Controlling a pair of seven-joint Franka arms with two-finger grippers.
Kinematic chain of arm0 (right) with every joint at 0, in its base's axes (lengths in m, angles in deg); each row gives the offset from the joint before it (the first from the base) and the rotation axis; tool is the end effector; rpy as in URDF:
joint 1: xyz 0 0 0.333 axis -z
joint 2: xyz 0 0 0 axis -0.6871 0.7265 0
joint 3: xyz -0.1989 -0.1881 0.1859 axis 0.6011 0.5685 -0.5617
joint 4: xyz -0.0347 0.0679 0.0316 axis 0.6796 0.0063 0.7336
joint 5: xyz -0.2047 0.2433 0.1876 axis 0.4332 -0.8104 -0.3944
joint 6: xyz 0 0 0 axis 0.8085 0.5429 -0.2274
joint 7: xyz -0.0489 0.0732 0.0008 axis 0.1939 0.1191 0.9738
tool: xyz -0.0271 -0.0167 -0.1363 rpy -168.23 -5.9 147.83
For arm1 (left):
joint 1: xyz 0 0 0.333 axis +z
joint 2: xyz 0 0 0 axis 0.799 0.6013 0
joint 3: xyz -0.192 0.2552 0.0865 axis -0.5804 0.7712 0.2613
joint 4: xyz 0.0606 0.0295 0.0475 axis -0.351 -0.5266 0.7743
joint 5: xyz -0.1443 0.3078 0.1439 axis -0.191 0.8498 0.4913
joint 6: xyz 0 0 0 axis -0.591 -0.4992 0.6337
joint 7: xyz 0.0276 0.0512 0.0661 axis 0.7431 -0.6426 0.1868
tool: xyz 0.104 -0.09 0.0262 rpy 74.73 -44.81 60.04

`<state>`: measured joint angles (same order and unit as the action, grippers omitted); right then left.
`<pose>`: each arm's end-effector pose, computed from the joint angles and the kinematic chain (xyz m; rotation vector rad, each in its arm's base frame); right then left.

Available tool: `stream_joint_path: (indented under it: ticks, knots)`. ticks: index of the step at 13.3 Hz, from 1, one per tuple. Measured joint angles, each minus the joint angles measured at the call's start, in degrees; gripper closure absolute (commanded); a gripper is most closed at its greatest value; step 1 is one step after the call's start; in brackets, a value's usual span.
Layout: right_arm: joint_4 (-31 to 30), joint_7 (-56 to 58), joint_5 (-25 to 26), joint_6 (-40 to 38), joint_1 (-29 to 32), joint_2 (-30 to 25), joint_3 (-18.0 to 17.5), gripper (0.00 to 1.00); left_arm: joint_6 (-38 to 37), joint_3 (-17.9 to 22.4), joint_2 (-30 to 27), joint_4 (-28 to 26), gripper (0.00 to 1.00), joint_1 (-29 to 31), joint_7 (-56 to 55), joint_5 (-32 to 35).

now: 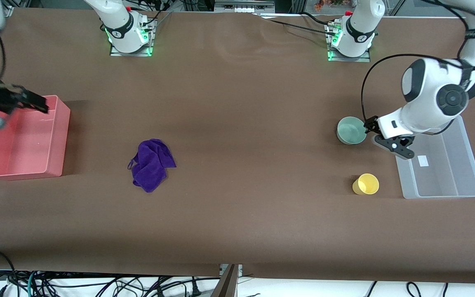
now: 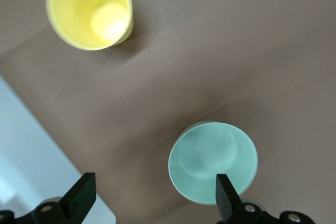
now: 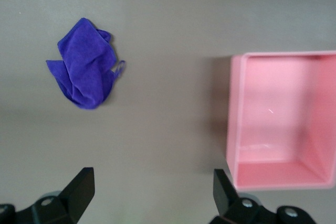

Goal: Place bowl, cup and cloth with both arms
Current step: 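Grasp the green bowl with the left gripper while the right gripper grasps the cloth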

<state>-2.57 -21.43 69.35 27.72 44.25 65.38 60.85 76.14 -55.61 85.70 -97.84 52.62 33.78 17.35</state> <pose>0.5768 0.0018 0.5096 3.1058 0.1144 -0.1789 0.5284 -0.0235 0.2971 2.9924 -0.8955 -0.1538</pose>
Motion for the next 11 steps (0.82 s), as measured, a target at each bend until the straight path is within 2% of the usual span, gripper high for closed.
stream_joint_path:
  ticks: [3, 4, 5, 6, 7, 8, 9, 11]
  knots:
    - [-11.82, -0.16, -0.07, 20.39, -0.66, 4.54, -4.20, 0.00, 6.48, -0.02, 4.21, -3.12, 0.03, -0.08, 6.55, 0.00]
    - [-15.05, -0.28, -0.07, 26.68, -1.29, 6.09, -5.23, 0.00, 7.50, -0.02, 5.44, -3.27, 0.08, -0.09, 8.32, 0.00]
    - [-17.40, -0.48, -0.07, 32.04, -2.33, 7.76, -5.76, 0.00, 8.16, -0.03, 6.48, -3.31, 0.19, -0.11, 10.01, 0.00]
    - [-18.94, -0.94, -0.07, 36.47, -3.65, 9.67, -5.96, 0.00, 8.76, -0.03, 7.50, -3.36, 0.37, -0.12, 11.65, 0.00]
    - [-19.65, -1.35, -0.07, 39.55, -4.83, 11.60, -6.01, 0.00, 9.31, -0.03, 8.30, -3.40, 0.61, -0.12, 13.21, 0.00]
    - [-19.84, -1.53, -0.07, 42.14, -5.74, 13.56, -6.07, 0.00, 9.67, -0.03, 8.91, -3.45, 0.88, -0.13, 14.79, 0.00]
    - [-19.86, -1.56, -0.07, 44.79, -6.57, 15.51, -6.11, 0.00, 9.83, -0.03, 9.29, -3.47, 1.00, -0.13, 16.08, 0.00]
    - [-19.88, -1.58, -0.08, 49.22, -8.11, 19.36, -6.13, 0.00, 9.86, -0.03, 9.62, -3.51, 1.00, -0.13, 17.51, 0.00]
